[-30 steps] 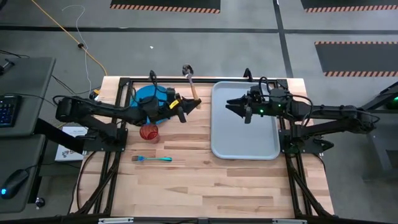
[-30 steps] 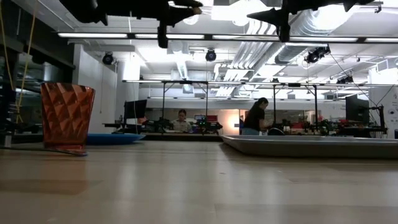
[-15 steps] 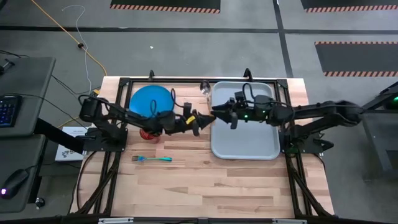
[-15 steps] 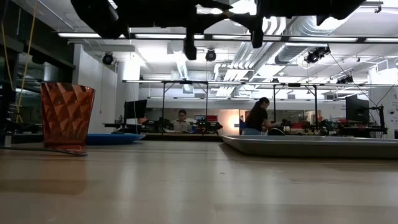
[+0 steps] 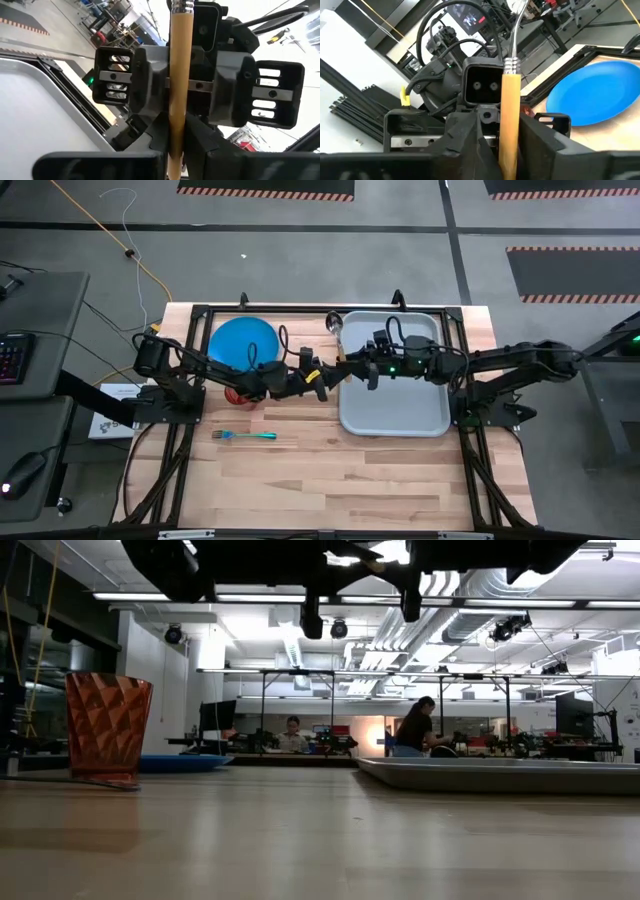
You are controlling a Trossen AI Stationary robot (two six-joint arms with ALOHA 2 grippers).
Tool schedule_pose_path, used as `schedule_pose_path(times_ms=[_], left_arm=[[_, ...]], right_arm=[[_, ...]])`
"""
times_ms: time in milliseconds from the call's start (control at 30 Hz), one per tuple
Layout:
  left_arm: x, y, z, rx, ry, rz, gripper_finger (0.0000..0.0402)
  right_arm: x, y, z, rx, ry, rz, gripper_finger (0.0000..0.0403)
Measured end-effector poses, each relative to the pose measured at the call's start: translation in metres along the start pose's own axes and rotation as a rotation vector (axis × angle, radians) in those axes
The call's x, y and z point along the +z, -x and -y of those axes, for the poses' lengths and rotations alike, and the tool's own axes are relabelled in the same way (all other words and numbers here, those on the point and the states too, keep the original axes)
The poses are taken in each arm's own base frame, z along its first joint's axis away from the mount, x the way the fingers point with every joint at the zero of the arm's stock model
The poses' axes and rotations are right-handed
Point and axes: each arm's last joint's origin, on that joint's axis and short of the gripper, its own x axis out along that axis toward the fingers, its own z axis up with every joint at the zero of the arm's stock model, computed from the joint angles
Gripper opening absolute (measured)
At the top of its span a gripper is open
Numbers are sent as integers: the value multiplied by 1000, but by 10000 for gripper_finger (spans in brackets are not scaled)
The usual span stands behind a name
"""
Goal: Pick and place plate/cup/fork/spoon on tray
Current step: Put the yellow spoon on the gray serving tray
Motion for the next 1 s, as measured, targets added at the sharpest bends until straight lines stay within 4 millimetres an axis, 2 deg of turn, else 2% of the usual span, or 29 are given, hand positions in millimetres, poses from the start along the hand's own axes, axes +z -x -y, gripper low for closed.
schedule_pose_path(times_ms=[167,233,433,533,633,767,867,1000], left_arm=[[1,0,1,-3,-2,5,22],[1,0,1,-5,-6,3,26],[3,-2,-4,-72,-40,-79,75],[19,-2,-9,-132,-37,-183,99],[38,1,-14,-120,-53,-280,121],[72,13,-15,-130,-102,-378,139],[102,25,-9,-133,-145,-340,140],[130,38,6,-155,-198,-229,137]], right_arm=[[1,0,0,2,-1,11,37],[1,0,-1,3,0,13,16],[7,5,-1,19,4,6,18],[21,18,-2,-1,32,22,11],[36,39,-2,-80,47,-2,11],[56,69,-3,-308,126,-233,11],[77,87,-2,-498,186,-460,11],[92,89,20,-639,212,-768,11]])
